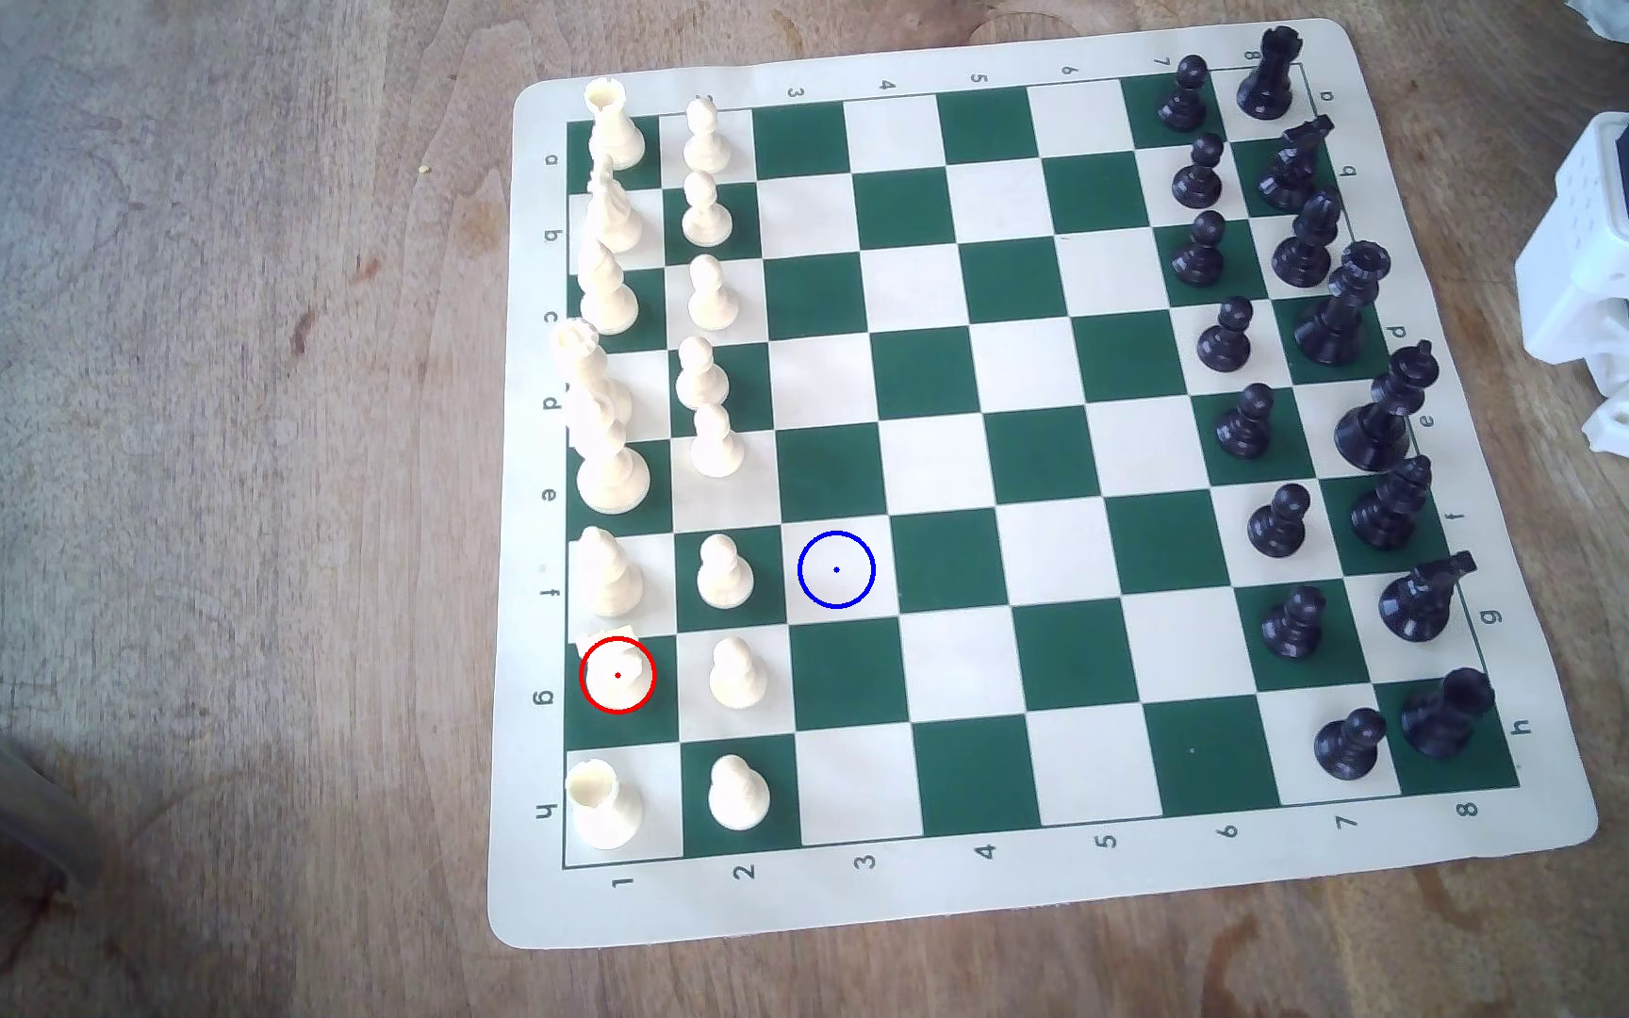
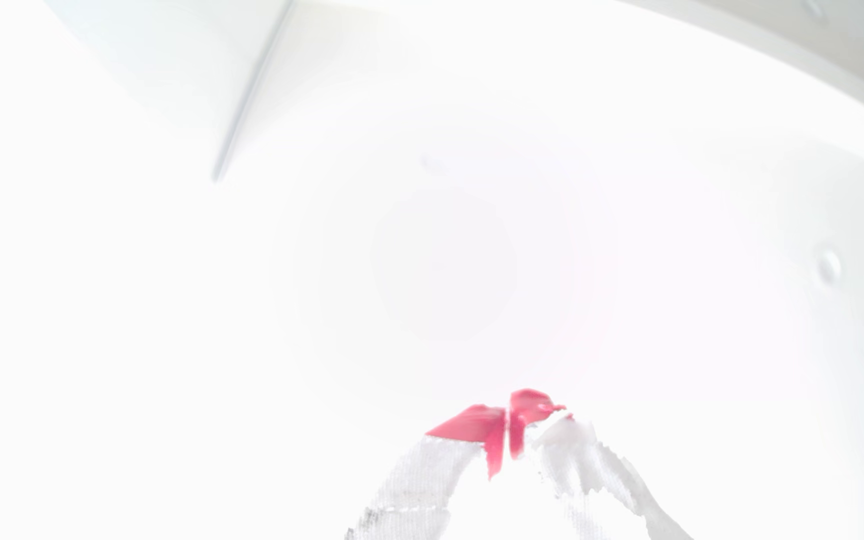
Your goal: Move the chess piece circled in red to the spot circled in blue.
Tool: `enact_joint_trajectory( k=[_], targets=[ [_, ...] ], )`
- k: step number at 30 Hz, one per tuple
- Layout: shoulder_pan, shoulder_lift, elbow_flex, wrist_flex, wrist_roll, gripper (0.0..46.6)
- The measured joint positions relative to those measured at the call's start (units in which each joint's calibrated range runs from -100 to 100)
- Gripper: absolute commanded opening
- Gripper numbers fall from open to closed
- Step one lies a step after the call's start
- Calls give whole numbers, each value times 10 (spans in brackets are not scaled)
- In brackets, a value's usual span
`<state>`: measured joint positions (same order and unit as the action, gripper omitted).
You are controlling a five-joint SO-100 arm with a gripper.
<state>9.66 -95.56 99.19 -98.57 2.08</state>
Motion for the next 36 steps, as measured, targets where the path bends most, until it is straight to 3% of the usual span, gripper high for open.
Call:
enact_joint_trajectory(
  k=[10, 18, 21, 22, 28, 34, 35, 36],
  targets=[
    [0, 0, 0, 0, 0, 7],
    [-15, 0, 0, 10, 0, 136],
    [-71, 0, 0, 61, 3, 101],
    [-83, 0, 0, 80, 3, 10],
    [-131, 0, 0, 285, 17, 4],
    [-149, 0, 0, 518, 16, 66],
    [-150, 0, 0, 557, 13, 96],
    [-150, 0, -2, 610, 9, 162]
  ],
)
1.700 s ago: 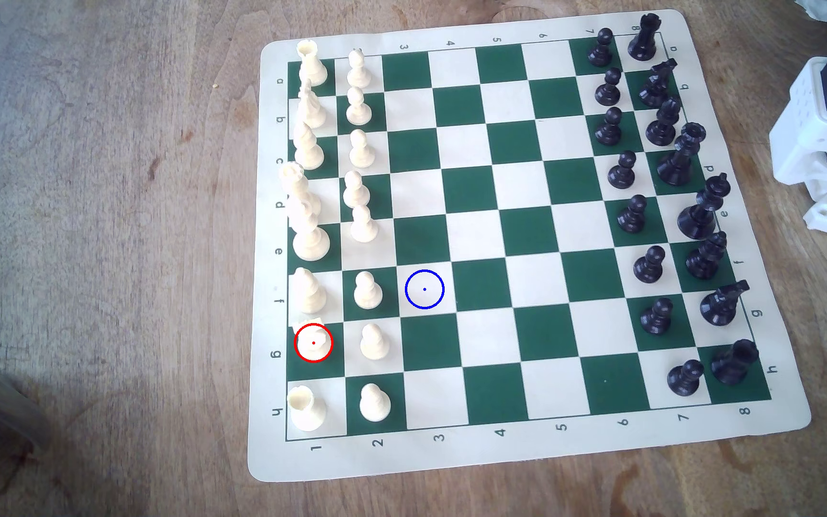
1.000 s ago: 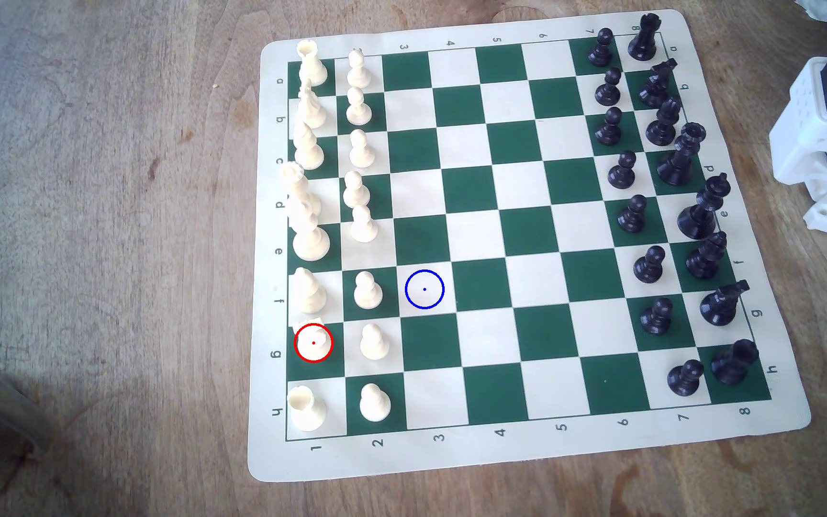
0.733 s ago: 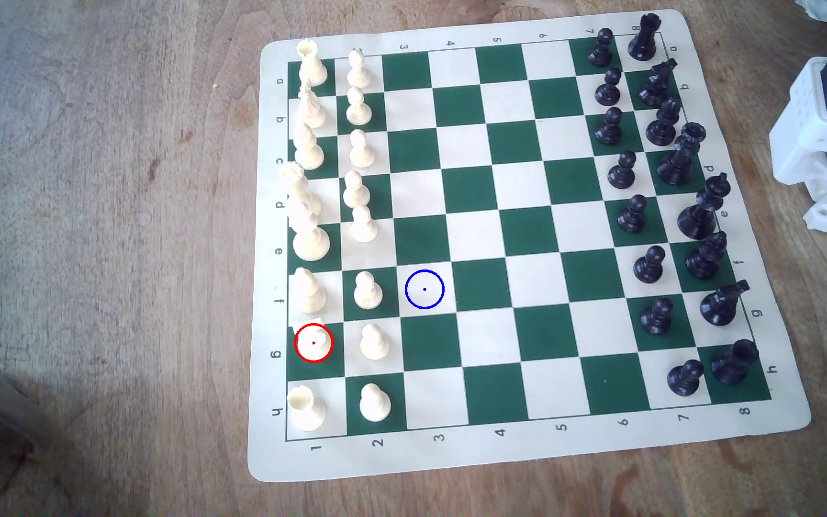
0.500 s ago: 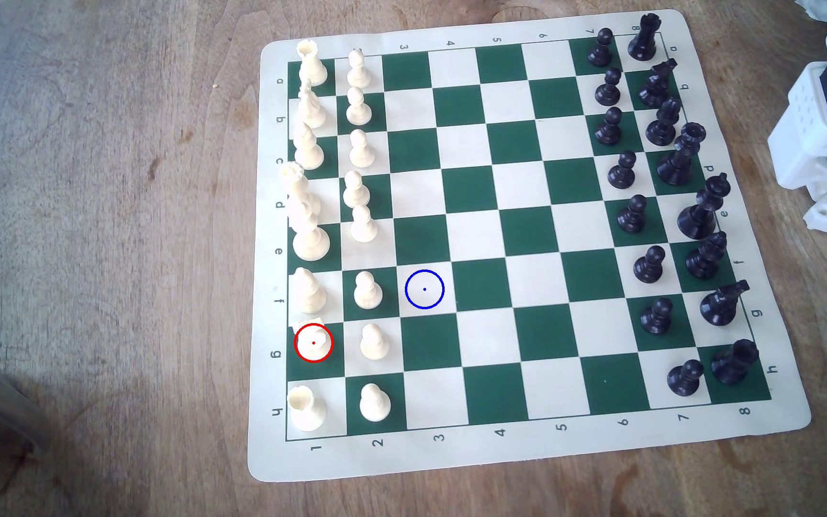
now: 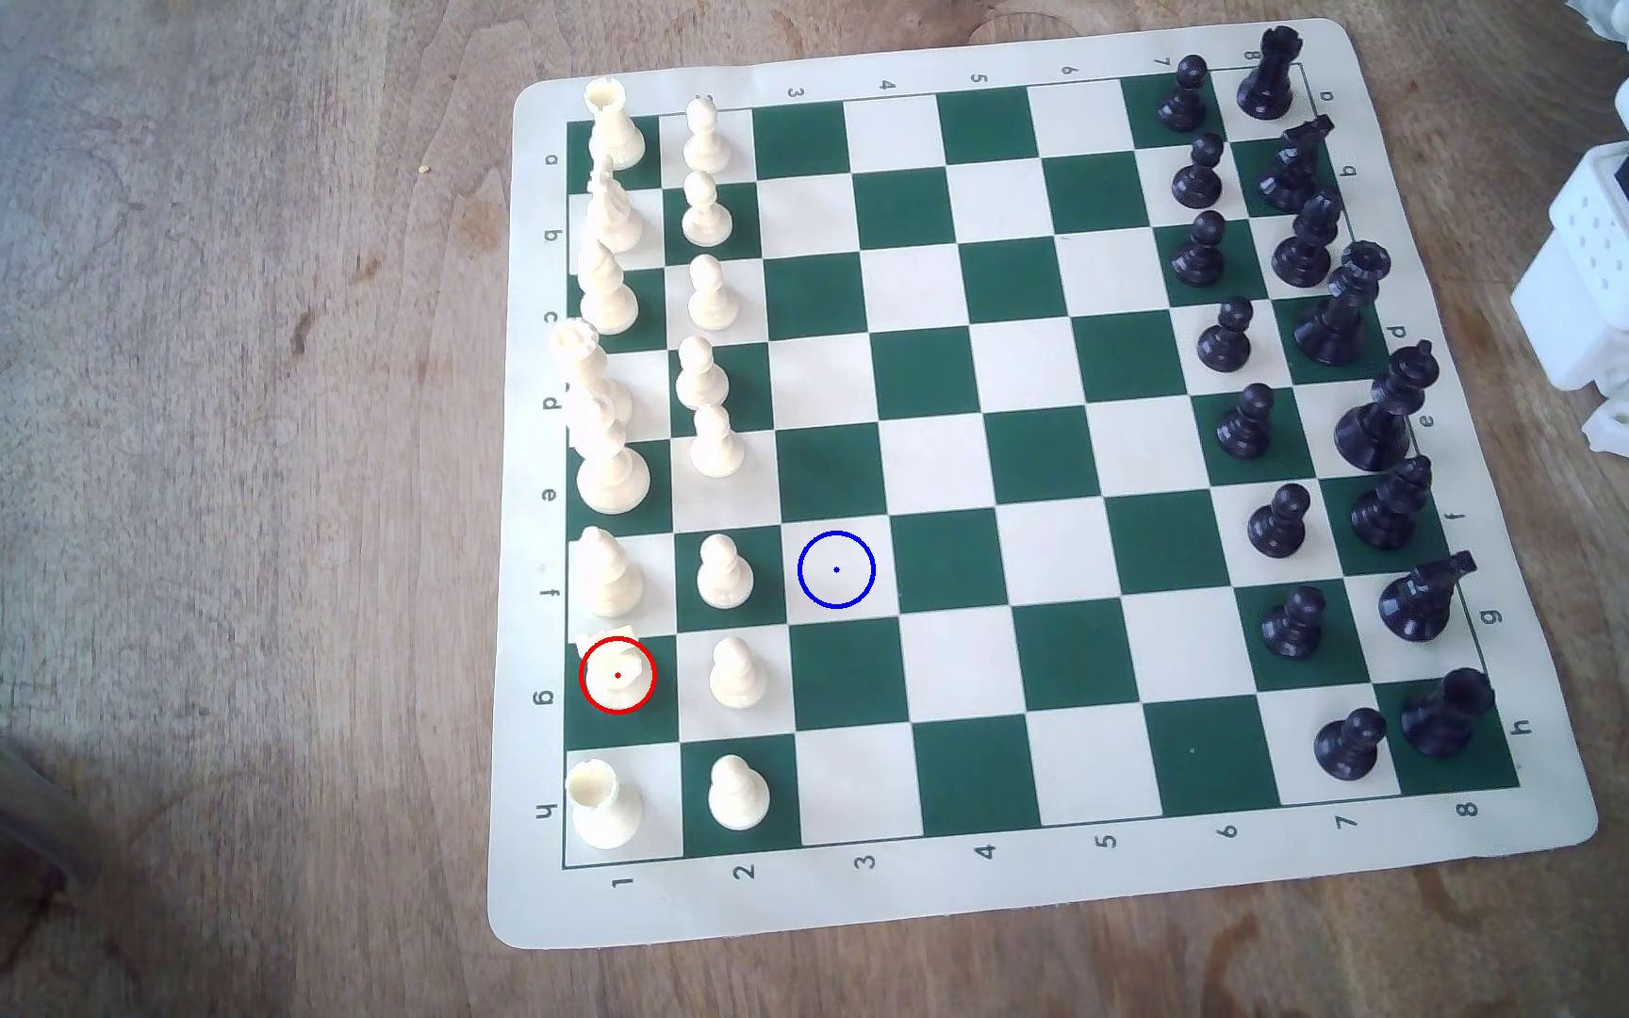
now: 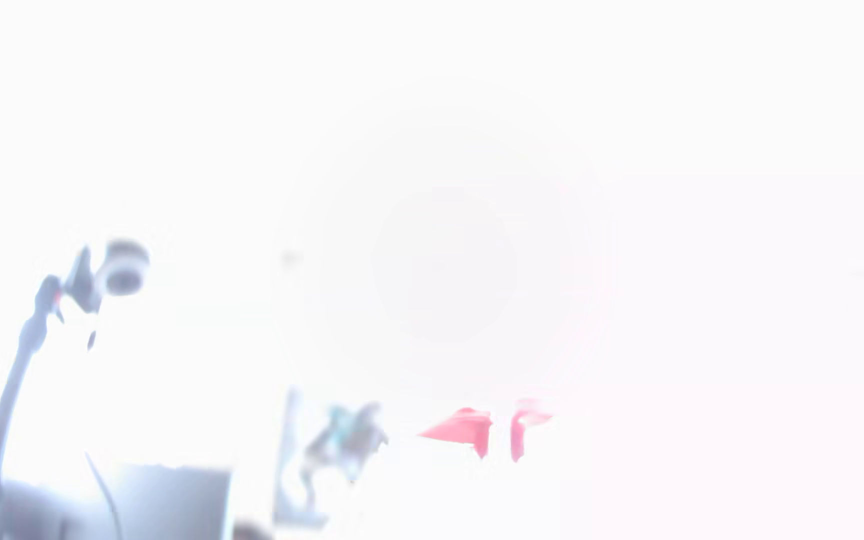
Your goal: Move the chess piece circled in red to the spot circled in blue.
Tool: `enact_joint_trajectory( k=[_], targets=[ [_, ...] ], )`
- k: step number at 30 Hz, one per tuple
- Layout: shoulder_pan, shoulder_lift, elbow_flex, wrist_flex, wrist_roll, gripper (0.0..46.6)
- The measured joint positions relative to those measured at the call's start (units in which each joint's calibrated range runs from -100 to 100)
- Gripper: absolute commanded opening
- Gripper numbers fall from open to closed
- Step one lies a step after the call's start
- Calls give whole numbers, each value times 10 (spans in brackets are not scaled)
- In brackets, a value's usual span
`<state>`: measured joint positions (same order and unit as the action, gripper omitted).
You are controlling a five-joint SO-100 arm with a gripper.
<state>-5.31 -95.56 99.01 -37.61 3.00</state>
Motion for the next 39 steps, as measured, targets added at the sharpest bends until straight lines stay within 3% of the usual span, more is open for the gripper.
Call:
enact_joint_trajectory(
  k=[4, 6, 11, 16, 17, 23, 25, 31, 35, 39],
  targets=[
    [-7, 39, -45, 197, -8, 353],
    [-2, 99, -108, 288, -9, 362],
    [10, 236, -262, 478, -12, 339],
    [1, 433, -431, 599, -49, 296],
    [0, 483, -468, 614, -59, 262],
    [-32, 731, -630, 629, -98, 242],
    [-43, 763, -648, 629, -106, 238],
    [-72, 865, -708, 629, -118, 159],
    [-81, 914, -736, 629, -118, 186],
    [-94, 947, -766, 629, -122, 162]
  ],
)
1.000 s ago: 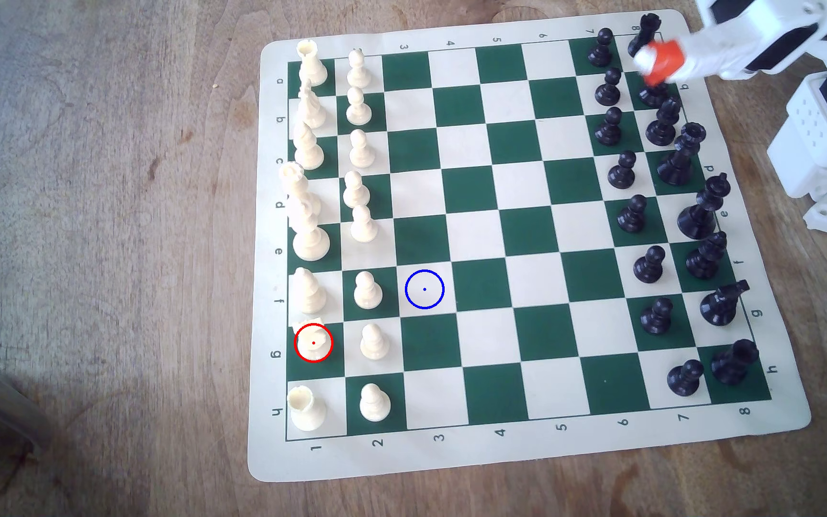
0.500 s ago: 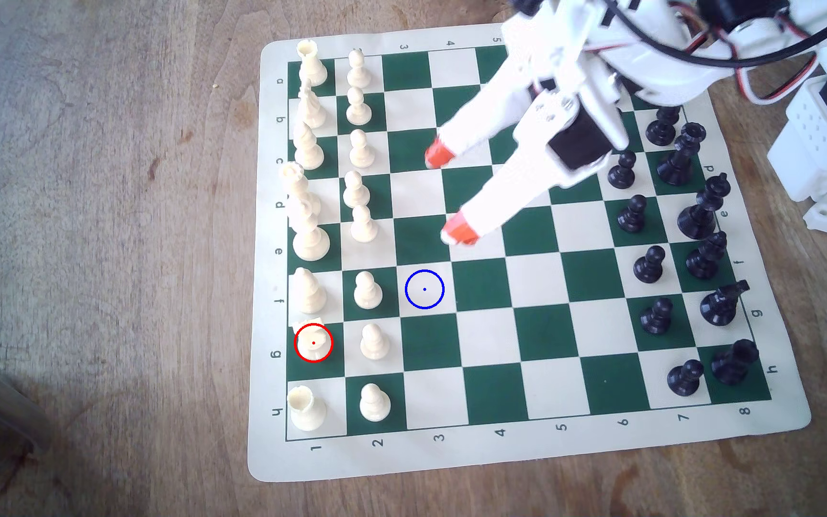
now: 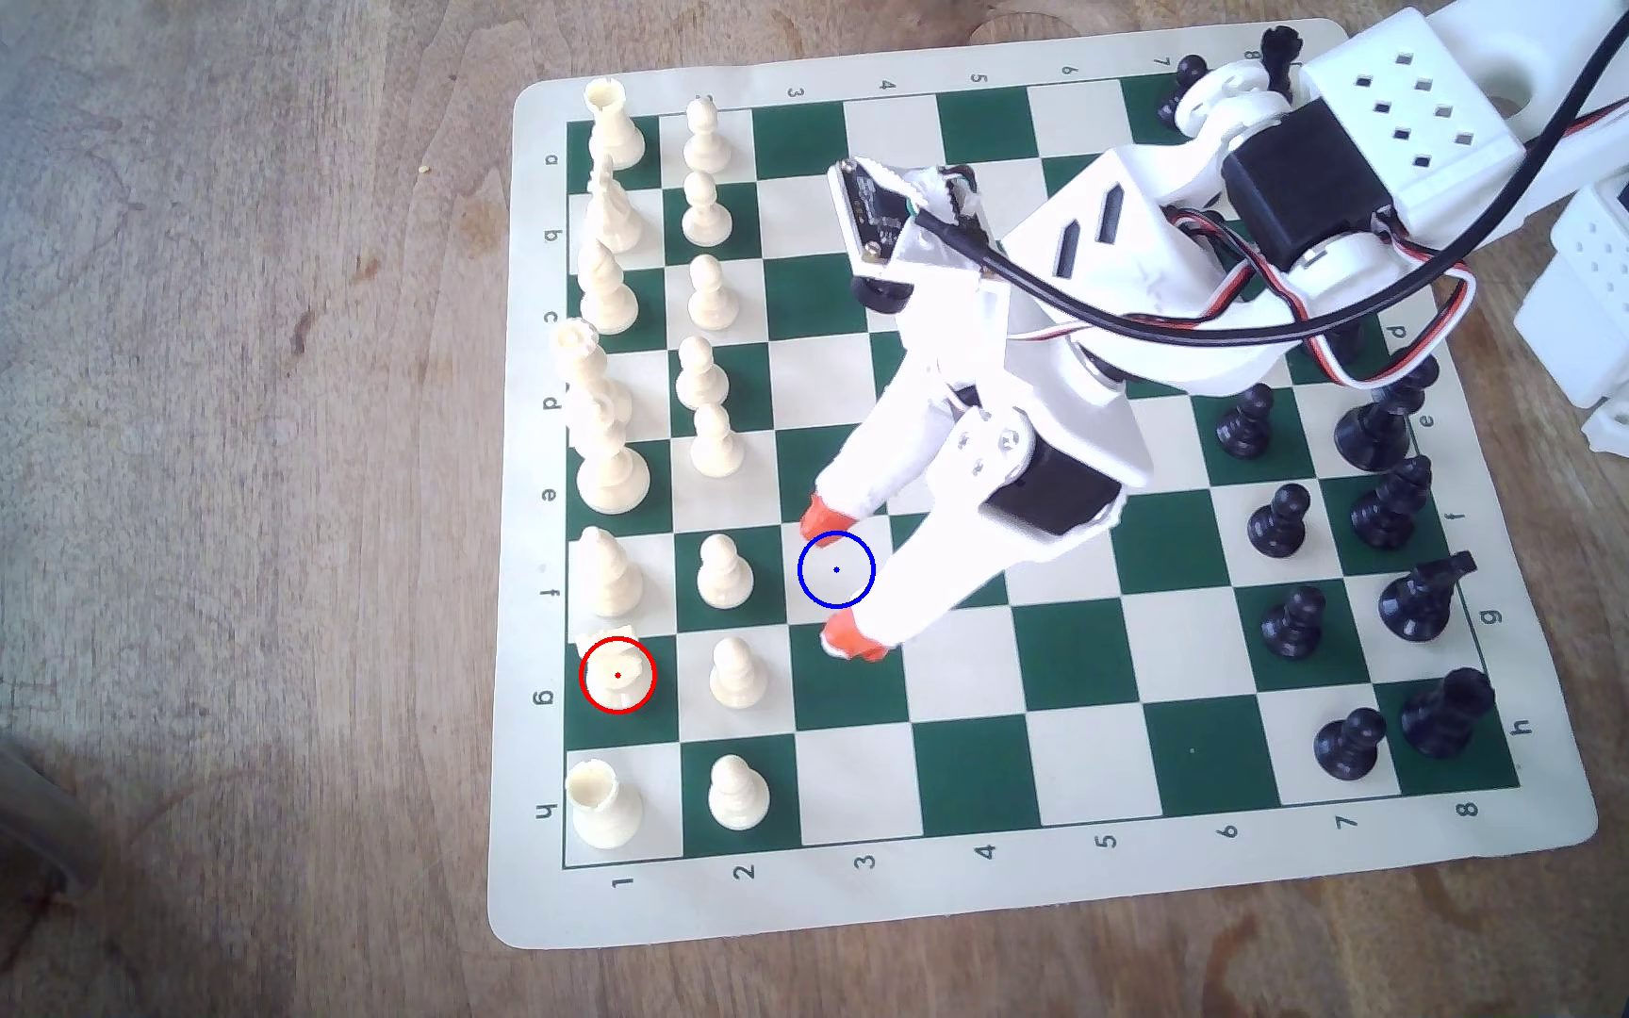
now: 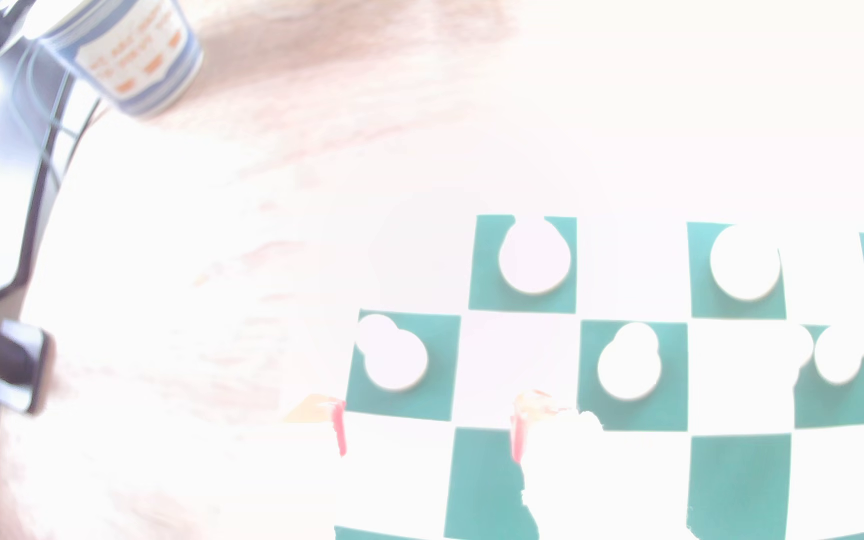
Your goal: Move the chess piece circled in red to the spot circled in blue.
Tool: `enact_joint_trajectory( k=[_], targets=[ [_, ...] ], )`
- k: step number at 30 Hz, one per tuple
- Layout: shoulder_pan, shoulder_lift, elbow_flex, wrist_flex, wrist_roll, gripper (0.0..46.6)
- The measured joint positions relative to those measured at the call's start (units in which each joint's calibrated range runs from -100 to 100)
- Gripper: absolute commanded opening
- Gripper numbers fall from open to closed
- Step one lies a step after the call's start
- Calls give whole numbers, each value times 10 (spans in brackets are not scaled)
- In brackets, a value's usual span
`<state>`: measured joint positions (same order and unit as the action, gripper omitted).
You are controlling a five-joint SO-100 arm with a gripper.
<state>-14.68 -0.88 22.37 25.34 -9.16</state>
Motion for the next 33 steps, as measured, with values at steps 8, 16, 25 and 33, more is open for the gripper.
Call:
enact_joint_trajectory(
  k=[8, 16, 25, 33],
  targets=[
    [2, 108, -105, -4, -3, 145],
    [32, 192, -174, -18, -5, 147],
    [33, 287, -272, -18, -5, 148],
    [34, 338, -355, -7, -5, 138]
  ],
)
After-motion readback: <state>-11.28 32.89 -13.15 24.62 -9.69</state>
